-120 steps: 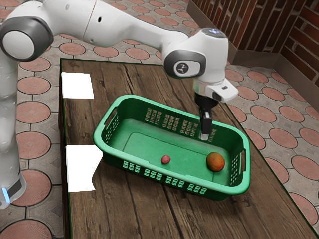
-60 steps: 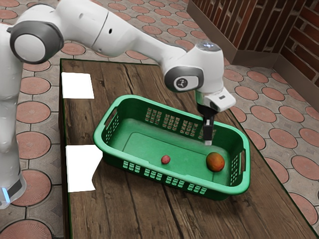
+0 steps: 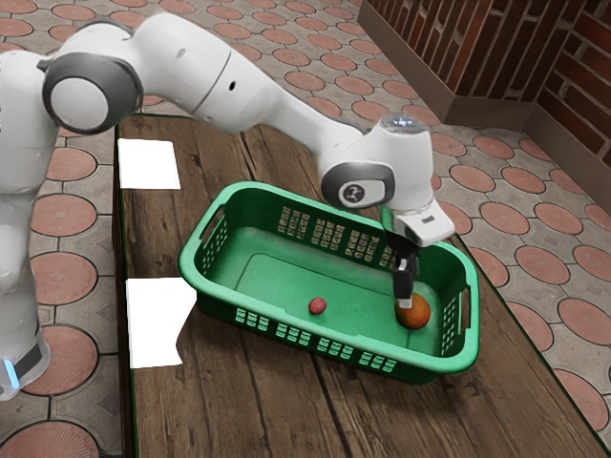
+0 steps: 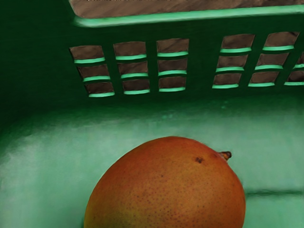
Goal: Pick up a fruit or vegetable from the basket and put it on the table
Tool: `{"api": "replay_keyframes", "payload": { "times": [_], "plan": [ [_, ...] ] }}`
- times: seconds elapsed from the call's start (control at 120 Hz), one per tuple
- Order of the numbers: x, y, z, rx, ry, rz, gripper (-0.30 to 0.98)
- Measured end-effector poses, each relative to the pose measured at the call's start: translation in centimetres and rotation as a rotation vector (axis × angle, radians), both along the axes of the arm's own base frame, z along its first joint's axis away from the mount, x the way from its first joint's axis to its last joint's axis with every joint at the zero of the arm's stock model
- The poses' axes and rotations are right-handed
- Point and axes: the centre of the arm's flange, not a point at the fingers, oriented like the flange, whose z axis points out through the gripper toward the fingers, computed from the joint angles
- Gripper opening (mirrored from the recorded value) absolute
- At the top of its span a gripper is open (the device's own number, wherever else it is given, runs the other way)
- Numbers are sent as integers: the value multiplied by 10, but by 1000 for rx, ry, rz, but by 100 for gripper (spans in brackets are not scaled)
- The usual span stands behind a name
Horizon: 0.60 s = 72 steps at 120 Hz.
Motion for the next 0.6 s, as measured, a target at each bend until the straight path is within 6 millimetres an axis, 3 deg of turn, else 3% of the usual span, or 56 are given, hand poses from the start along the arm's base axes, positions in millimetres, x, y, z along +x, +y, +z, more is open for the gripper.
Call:
{"api": "replay_keyframes", "payload": {
  "times": [0.35,0.6],
  "plan": [
    [13,-9,-32,-20,-25,-23,67],
    [18,-8,-46,-36,-28,-16,50]
  ]
}}
